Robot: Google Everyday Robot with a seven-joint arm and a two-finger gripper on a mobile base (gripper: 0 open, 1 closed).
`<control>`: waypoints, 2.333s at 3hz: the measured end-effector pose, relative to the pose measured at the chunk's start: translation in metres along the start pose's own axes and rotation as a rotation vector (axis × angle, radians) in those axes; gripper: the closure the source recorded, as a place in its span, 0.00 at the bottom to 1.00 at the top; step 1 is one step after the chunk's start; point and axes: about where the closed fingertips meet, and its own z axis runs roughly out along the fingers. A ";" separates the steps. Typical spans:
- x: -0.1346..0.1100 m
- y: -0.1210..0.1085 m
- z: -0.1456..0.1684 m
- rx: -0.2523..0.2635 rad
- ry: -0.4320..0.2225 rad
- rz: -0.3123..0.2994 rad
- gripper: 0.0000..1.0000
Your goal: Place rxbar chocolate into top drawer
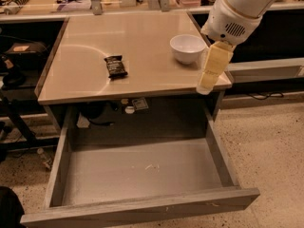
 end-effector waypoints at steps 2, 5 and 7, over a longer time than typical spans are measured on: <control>-0.084 -0.054 0.031 -0.002 -0.089 -0.129 0.00; -0.127 -0.082 0.059 -0.023 -0.139 -0.188 0.00; -0.156 -0.109 0.112 -0.084 -0.138 -0.234 0.00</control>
Offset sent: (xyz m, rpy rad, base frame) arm 0.1197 0.1244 0.0124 0.0767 -0.0573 0.2360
